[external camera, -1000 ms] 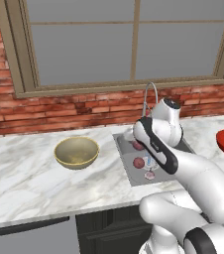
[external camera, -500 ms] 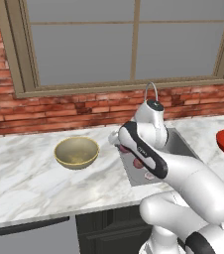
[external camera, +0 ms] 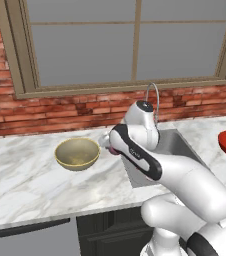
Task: Pick the onions from the sink and place them in one bowl. Place the garlic in the other bowl. Then turn off the sink faucet.
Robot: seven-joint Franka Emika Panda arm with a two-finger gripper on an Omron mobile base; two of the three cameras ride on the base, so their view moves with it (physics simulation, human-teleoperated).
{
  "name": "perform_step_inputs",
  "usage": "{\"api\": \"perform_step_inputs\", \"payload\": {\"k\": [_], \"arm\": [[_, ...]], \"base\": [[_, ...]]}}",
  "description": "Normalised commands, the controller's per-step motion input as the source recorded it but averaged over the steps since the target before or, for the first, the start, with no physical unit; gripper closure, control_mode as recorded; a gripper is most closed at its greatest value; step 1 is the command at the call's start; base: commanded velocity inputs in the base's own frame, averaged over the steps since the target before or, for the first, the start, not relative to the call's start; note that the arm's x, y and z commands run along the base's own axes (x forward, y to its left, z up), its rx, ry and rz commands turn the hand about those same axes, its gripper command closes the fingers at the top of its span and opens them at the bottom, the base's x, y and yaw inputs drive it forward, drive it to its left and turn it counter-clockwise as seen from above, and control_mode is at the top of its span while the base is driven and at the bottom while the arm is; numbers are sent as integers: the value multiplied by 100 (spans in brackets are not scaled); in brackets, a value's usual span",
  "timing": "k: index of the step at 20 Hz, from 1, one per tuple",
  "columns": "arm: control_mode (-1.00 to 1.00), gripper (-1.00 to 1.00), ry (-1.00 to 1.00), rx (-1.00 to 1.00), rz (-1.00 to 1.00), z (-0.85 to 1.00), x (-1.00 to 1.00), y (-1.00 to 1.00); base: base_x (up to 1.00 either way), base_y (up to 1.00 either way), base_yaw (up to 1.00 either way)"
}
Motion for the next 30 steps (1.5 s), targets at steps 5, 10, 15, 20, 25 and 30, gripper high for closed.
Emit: {"api": "perform_step_inputs", "payload": {"k": [5,10,15,20,25,30], "arm": [[-100,100,0,0,0,1,0,21],[-100,100,0,0,0,2,0,24],[-100,100,0,-2,0,0,0,31],[-100,100,0,-5,0,0,2,29],[-100,100,0,-3,0,0,12,23],[-100,100,0,0,0,0,20,14]], "base": [[0,0,0],[0,0,0],[0,0,0],[0,0,0],[0,0,0],[0,0,0]]}}
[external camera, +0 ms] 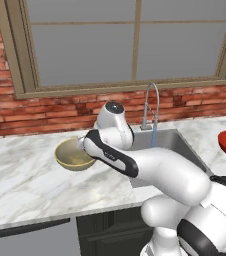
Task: Pick the onions from the sink and place them in one bowl. Place the garlic in the other bowl. Then turn off the sink faucet.
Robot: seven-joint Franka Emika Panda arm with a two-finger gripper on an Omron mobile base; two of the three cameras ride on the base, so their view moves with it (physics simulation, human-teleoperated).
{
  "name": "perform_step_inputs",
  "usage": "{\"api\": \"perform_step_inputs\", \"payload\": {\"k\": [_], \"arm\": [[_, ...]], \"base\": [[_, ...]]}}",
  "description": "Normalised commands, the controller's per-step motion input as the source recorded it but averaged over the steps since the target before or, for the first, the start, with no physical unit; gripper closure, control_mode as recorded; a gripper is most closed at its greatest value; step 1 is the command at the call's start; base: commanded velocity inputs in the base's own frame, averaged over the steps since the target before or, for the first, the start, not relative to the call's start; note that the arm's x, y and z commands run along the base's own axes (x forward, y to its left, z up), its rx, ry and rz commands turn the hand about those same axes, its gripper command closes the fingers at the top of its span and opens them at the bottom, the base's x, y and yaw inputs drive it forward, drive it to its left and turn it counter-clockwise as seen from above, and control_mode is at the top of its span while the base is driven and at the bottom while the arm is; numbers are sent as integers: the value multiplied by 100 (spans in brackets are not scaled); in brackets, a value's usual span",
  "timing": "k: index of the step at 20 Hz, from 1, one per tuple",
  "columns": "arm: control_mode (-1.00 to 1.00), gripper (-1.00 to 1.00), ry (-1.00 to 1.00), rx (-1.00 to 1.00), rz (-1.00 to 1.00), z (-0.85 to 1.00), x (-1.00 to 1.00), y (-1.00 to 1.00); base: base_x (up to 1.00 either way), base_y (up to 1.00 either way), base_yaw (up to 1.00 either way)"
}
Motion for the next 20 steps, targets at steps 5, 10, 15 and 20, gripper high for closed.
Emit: {"api": "perform_step_inputs", "payload": {"k": [5,10,15,20], "arm": [[-100,100,0,0,0,0,17,4],[-100,100,1,0,0,0,12,2],[-100,100,5,-1,0,0,13,22],[-100,100,10,-1,0,0,19,29]], "base": [[0,0,0],[0,0,0],[0,0,0],[0,0,0]]}}
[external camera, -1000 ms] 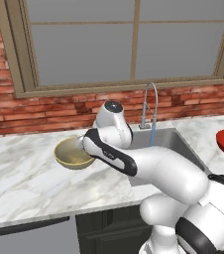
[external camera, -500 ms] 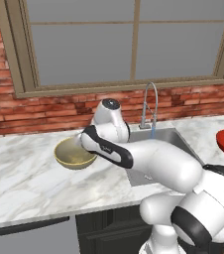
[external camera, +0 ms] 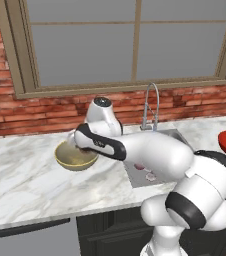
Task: Pick the onions from the sink and place them in one bowl. Place the garlic in the other bowl. Then turn off the sink faucet.
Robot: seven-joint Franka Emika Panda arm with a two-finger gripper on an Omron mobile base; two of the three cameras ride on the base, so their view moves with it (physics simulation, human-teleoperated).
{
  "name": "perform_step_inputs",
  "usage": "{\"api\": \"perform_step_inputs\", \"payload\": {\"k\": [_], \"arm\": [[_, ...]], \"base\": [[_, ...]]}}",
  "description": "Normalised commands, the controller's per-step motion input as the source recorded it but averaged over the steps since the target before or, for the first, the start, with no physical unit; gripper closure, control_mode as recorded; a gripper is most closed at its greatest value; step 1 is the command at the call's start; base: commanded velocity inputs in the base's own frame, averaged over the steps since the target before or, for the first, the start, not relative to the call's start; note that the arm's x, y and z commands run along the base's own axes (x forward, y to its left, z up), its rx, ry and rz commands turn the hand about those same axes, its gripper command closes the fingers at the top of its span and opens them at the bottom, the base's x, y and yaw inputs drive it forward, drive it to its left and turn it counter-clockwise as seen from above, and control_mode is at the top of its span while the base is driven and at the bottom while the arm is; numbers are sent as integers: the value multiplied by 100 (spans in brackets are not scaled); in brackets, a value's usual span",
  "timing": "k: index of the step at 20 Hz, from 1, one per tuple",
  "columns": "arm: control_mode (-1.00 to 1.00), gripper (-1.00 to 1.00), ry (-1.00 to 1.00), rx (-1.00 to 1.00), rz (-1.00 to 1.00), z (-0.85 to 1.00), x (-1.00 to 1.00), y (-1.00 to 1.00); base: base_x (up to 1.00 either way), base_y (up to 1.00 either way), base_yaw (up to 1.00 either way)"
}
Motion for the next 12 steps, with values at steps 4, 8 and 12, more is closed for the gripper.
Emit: {"api": "perform_step_inputs", "payload": {"k": [4,8,12], "arm": [[-100,100,5,-2,0,-5,21,20],[-100,100,1,-3,0,-23,14,10],[-100,100,0,-4,0,-30,6,5]], "base": [[0,0,0],[0,0,0],[0,0,0]]}}
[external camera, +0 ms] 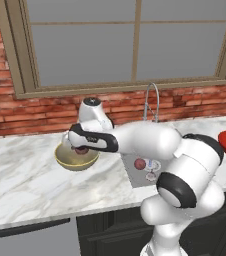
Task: Pick the onions from the sink and place them in one bowl. Place the garlic in the other bowl. Then turn off the sink faucet.
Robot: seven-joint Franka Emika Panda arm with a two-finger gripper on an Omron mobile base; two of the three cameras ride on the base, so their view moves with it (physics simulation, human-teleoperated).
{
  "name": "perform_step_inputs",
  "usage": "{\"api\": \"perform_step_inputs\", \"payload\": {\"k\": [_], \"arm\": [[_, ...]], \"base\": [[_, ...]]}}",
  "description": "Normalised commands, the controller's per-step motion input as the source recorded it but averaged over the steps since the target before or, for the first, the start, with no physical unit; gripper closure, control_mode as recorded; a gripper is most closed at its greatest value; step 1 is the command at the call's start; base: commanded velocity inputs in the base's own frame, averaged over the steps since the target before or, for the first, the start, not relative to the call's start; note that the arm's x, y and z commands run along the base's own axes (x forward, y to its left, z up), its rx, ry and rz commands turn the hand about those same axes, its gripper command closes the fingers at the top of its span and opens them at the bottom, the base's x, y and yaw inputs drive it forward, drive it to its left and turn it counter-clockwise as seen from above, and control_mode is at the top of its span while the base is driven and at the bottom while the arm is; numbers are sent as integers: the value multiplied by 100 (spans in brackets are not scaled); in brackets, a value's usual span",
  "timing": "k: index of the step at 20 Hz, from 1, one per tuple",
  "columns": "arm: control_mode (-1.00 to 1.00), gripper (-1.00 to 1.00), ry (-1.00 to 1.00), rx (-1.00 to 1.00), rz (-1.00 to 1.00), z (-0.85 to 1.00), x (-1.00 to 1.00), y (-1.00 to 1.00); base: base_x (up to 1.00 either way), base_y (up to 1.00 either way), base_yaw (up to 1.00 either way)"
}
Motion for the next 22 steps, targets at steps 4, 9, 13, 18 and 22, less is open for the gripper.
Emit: {"api": "perform_step_inputs", "payload": {"k": [4,9,13,18,22], "arm": [[-100,100,0,-2,0,-24,15,0],[-100,100,0,0,0,-23,37,2],[-100,-100,0,-2,0,-31,38,22],[-100,-100,0,0,0,-7,25,19],[-100,-100,0,0,0,0,6,2]], "base": [[0,0,0],[0,0,0],[0,0,0],[0,0,0],[0,0,0]]}}
